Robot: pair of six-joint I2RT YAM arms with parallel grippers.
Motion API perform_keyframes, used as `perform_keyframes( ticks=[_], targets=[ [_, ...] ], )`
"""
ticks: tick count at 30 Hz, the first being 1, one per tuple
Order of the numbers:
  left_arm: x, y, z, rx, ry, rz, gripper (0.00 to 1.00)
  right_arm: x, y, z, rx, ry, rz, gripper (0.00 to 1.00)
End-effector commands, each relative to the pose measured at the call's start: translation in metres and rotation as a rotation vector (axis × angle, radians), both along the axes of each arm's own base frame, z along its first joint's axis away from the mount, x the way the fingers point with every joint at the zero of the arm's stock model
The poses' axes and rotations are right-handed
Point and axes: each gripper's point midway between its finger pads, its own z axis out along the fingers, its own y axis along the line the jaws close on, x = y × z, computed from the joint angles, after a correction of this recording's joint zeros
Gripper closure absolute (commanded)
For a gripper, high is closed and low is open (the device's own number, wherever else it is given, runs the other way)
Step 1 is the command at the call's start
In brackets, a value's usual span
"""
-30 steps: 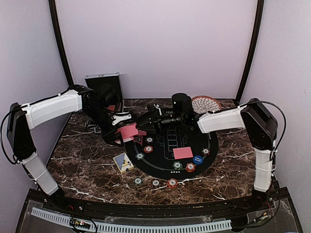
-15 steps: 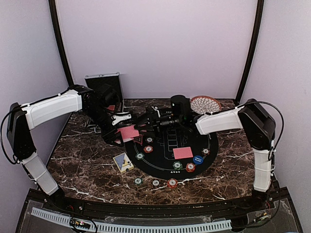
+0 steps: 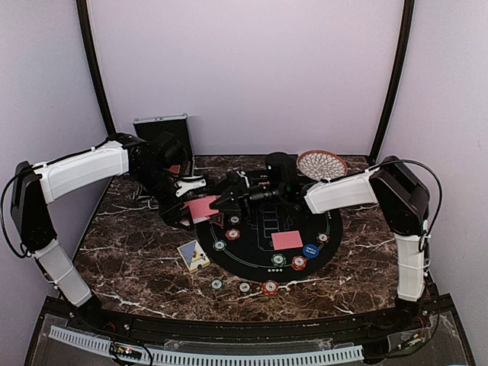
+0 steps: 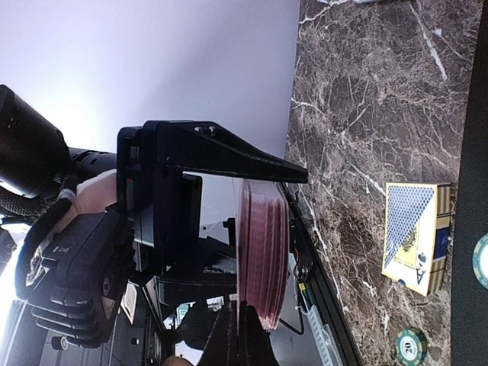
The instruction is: Distribute texas hold em gaming equipment
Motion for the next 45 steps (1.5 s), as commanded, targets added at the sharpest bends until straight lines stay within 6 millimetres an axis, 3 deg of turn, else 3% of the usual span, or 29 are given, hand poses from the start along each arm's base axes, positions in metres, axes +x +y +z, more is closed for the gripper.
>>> perform_keyframes(
  ticks=[1, 8, 17, 23, 32, 38, 45],
  targets=[
    [-0.003, 0.000, 0.022, -0.047, -0.035, -0.001, 1.00, 0.010, -0.013, 0.021, 0.032, -0.061, -0.019, 1.00],
    [-0.003, 0.001, 0.021, -0.043, -0.035, -0.001, 1.00, 0.020, -0.040, 0.007, -0.012, -0.056, -0.053, 1.00],
    [-0.003, 0.002, 0.020, -0.036, -0.035, 0.001, 1.00, 0.043, -0.084, 0.009, -0.017, -0.063, -0.135, 1.00],
    [-0.003, 0.002, 0.022, -0.037, -0.040, 0.000, 1.00, 0.082, -0.126, -0.006, -0.082, -0.073, -0.232, 1.00],
    [-0.003, 0.003, 0.023, -0.037, -0.040, 0.000, 1.00, 0.164, -0.181, -0.058, -0.377, -0.162, -0.368, 1.00],
    [-0.004, 0.003, 0.022, -0.037, -0.038, -0.003, 1.00, 0.210, -0.195, -0.076, -0.485, -0.194, -0.414, 1.00],
    [-0.005, 0.003, 0.022, -0.038, -0.035, -0.005, 1.00, 0.227, -0.205, -0.106, -0.602, -0.187, -0.415, 1.00]
  ],
)
